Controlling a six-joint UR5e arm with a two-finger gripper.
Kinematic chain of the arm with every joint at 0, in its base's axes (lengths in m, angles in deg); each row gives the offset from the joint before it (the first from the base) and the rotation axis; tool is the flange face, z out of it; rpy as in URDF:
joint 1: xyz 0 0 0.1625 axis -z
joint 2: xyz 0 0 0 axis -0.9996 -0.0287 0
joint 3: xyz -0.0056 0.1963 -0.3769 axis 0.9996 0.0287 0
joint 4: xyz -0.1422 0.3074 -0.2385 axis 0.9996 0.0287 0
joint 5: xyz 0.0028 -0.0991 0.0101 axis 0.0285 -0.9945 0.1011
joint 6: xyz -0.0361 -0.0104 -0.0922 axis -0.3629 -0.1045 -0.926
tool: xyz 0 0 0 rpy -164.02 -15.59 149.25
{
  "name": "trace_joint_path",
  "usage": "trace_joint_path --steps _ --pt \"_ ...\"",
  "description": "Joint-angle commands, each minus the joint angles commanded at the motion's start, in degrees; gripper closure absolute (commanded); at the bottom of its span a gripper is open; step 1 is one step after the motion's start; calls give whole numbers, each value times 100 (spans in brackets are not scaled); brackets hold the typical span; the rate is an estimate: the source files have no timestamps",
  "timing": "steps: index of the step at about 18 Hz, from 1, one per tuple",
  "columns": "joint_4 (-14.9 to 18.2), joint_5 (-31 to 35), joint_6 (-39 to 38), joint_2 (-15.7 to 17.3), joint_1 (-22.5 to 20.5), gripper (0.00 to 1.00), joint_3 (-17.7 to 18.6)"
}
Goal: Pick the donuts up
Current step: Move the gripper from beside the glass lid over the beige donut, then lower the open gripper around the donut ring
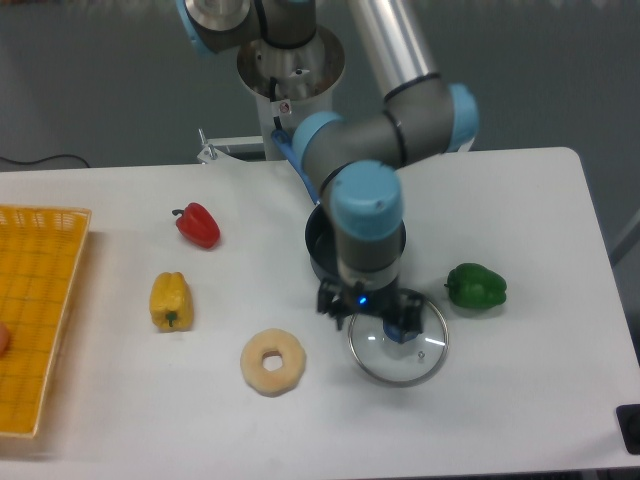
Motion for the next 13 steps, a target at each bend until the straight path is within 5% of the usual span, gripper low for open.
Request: trace_joint_path --steps 13 --pt "9 -9 -9 -458 326 0 35"
